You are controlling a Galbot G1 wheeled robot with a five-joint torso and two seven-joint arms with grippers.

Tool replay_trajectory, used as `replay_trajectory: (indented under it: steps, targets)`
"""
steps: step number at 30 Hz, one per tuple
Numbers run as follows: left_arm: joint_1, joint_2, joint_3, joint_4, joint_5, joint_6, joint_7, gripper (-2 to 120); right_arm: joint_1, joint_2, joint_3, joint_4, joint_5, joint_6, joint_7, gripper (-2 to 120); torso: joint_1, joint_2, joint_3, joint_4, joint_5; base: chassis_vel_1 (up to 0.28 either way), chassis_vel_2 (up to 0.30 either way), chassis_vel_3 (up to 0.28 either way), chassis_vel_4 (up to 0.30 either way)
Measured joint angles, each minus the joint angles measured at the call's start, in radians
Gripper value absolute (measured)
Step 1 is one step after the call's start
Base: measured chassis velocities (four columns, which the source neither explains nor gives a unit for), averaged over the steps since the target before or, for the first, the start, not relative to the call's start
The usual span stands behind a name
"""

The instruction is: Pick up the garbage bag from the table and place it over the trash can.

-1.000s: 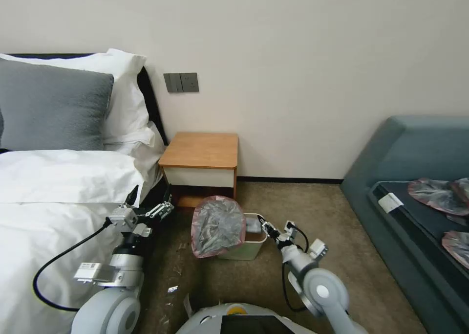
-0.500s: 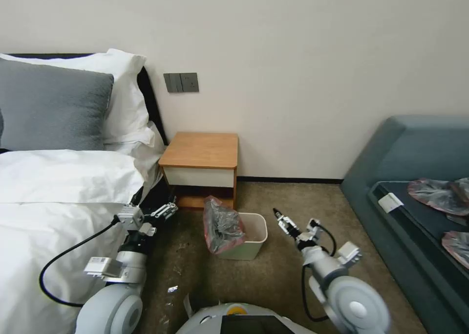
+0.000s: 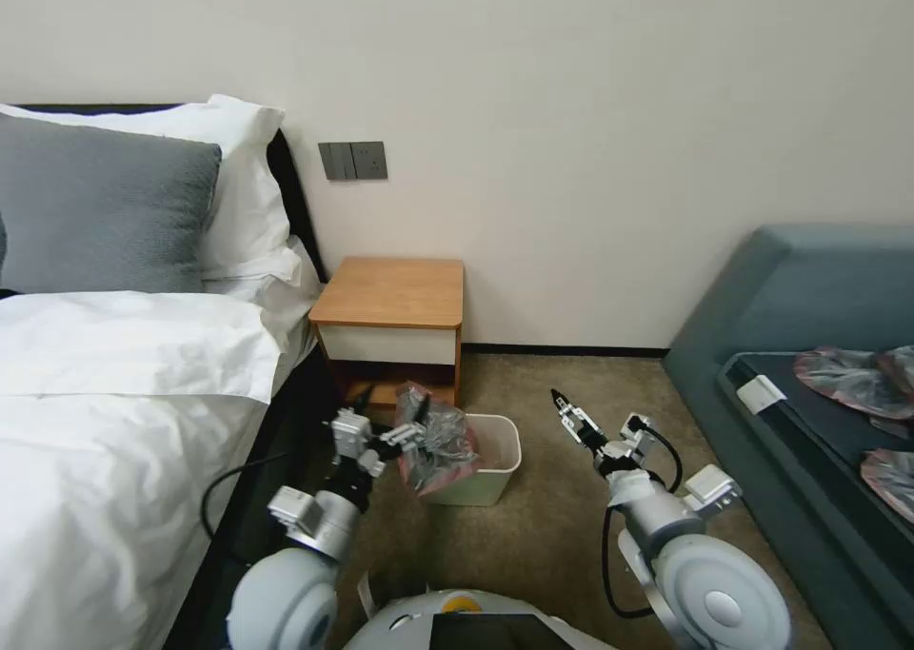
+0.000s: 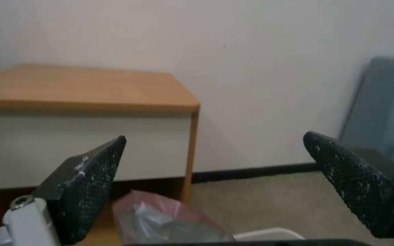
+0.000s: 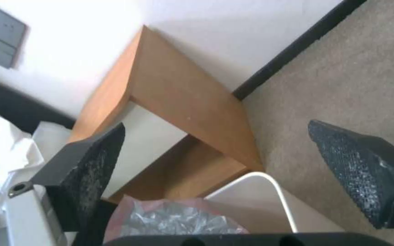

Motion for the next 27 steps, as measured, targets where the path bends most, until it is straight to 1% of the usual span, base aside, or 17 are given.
replay_trajectory:
  steps: [3,4,5,7,8,9,12,13,14,16,17,18,21,23,24,25,27]
  targets:
    - [-0.016,-0.003,0.040,0.030,0.028,0.013,-0.016,99,0.012,-0.021,-0.006,-0.016,0.002,-0.001,-0.001,100,0.000,0.000,0.000,0.0001,0.0000,0.000,0.000,0.000,0.000]
    - [-0.035,-0.004,0.066,0.045,0.031,0.033,-0.034,97,0.014,-0.030,-0.005,-0.023,0.004,-0.001,-0.002,100,0.000,0.000,0.000,0.0007,0.0002,0.000,0.000,0.000,0.000]
    - [-0.035,-0.004,0.066,0.045,0.031,0.033,-0.034,97,0.014,-0.030,-0.005,-0.023,0.004,-0.001,-0.002,100,0.000,0.000,0.000,0.0007,0.0002,0.000,0.000,0.000,0.000]
    - [-0.080,-0.001,0.112,0.074,0.019,0.066,-0.058,95,0.006,-0.029,0.000,-0.028,0.004,-0.001,-0.002,100,0.000,0.000,0.000,-0.0003,-0.0001,0.000,0.000,0.000,0.000]
    - [-0.105,0.003,0.139,0.094,0.008,0.075,-0.062,93,0.006,-0.026,0.001,-0.031,0.004,-0.001,-0.002,100,0.000,0.000,0.000,-0.0002,0.0000,0.000,0.000,0.000,0.000]
    - [-0.105,0.003,0.139,0.094,0.008,0.075,-0.062,93,0.006,-0.026,0.001,-0.031,0.004,-0.001,-0.002,100,0.000,0.000,0.000,-0.0002,0.0000,0.000,0.000,0.000,0.000]
    - [-0.158,0.012,0.204,0.136,-0.015,0.094,-0.080,81,0.015,-0.011,-0.003,-0.040,0.002,-0.001,-0.002,100,0.000,0.000,0.000,-0.0001,0.0000,0.000,0.000,0.000,0.000]
    - [-0.178,0.013,0.227,0.152,-0.026,0.110,-0.102,76,0.019,-0.005,-0.008,-0.044,0.000,-0.001,-0.003,100,0.000,0.000,0.000,-0.0001,0.0000,0.000,0.000,0.000,0.000]
    - [-0.178,0.013,0.227,0.152,-0.026,0.110,-0.102,76,0.019,-0.005,-0.008,-0.044,0.000,-0.001,-0.003,100,0.000,0.000,0.000,-0.0001,0.0000,0.000,0.000,0.000,0.000]
    - [-0.205,0.011,0.257,0.174,-0.034,0.148,-0.158,73,0.025,0.003,-0.012,-0.053,-0.004,-0.001,-0.004,100,0.000,0.000,0.000,-0.0001,-0.0001,0.000,0.000,0.000,0.000]
    - [-0.220,0.009,0.271,0.183,-0.038,0.182,-0.201,73,0.027,0.008,-0.013,-0.058,-0.006,-0.001,-0.005,100,0.000,0.000,0.000,0.0000,-0.0001,0.000,0.000,0.000,0.000]
    - [-0.220,0.009,0.271,0.183,-0.038,0.182,-0.201,73,0.027,0.008,-0.013,-0.058,-0.006,-0.001,-0.005,100,0.000,0.000,0.000,0.0000,-0.0001,0.000,0.000,0.000,0.000]
    - [-0.244,0.004,0.282,0.197,-0.048,0.238,-0.256,74,0.032,0.019,-0.013,-0.071,-0.010,-0.001,-0.006,100,0.000,0.000,0.000,0.0000,-0.0001,0.000,0.000,0.000,0.000]
    - [-0.249,0.002,0.283,0.201,-0.048,0.246,-0.266,73,0.033,0.022,-0.014,-0.074,-0.012,-0.001,-0.007,100,0.000,0.000,0.000,0.0000,0.0000,0.000,0.000,0.000,0.000]
    - [-0.254,-0.001,0.285,0.207,-0.048,0.255,-0.287,67,0.037,0.028,-0.017,-0.081,-0.016,-0.001,-0.008,100,0.000,0.000,0.000,0.0000,-0.0001,0.000,0.000,0.000,0.000]
    - [-0.256,-0.002,0.286,0.210,-0.048,0.263,-0.302,66,0.040,0.031,-0.018,-0.085,-0.018,-0.001,-0.008,100,0.000,0.000,0.000,0.0000,-0.0001,0.000,0.000,0.000,0.000]
    - [-0.257,-0.003,0.285,0.211,-0.052,0.272,-0.317,69,0.043,0.033,-0.020,-0.088,-0.019,-0.001,-0.008,100,0.000,0.000,0.000,-0.0001,-0.0001,0.000,0.000,0.000,0.000]
